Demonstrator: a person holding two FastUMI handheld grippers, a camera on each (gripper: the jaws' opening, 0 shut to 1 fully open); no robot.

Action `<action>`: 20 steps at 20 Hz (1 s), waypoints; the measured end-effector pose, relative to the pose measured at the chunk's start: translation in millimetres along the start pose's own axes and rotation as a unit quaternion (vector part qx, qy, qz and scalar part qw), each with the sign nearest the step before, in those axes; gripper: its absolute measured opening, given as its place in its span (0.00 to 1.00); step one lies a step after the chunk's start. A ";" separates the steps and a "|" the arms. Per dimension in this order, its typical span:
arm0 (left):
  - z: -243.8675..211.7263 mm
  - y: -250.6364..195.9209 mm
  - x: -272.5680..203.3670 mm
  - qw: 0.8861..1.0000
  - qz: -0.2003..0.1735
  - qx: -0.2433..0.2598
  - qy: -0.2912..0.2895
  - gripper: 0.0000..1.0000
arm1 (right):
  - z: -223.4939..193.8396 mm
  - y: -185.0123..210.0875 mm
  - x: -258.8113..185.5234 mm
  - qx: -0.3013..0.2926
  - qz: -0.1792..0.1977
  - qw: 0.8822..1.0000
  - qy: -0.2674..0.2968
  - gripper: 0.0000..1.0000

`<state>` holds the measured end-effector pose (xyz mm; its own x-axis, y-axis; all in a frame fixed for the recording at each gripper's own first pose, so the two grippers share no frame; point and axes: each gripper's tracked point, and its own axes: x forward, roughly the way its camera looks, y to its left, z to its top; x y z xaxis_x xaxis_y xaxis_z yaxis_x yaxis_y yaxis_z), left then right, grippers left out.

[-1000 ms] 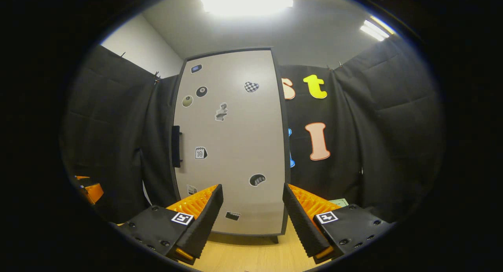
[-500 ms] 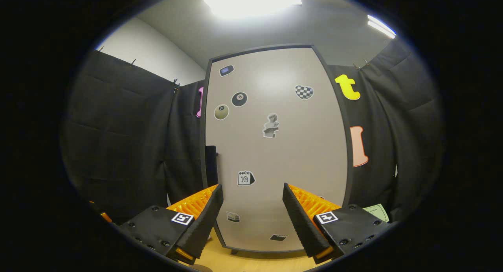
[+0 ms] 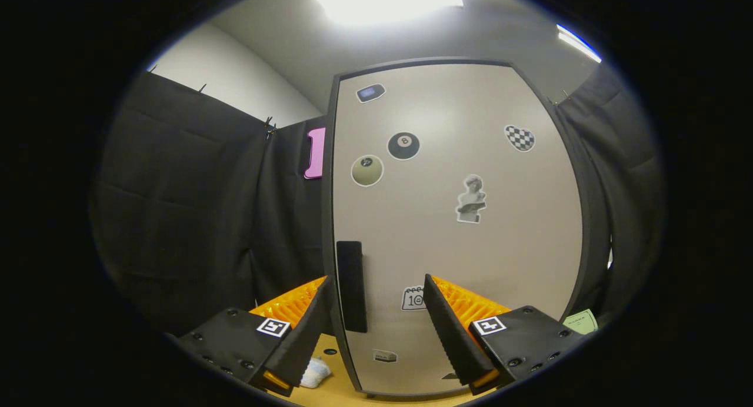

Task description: Open the cabinet door with the right hand, grasp the bottle in the cabinet with the left hand and place it on the coaster, then close the cabinet door with the right hand.

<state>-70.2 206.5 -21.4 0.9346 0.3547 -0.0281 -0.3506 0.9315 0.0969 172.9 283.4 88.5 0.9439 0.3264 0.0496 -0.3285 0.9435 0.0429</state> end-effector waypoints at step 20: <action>-14.9 38.8 15.9 1.000 0.019 -0.011 0.009 0.82 | -60.7 18.7 64.9 0.015 -0.044 0.991 0.128 0.22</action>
<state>-69.8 249.5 -32.8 0.9190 0.3918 -0.0426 -0.3881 0.9185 0.0757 230.0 325.6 32.0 0.9452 0.2495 -0.2107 -0.2409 0.9683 0.0663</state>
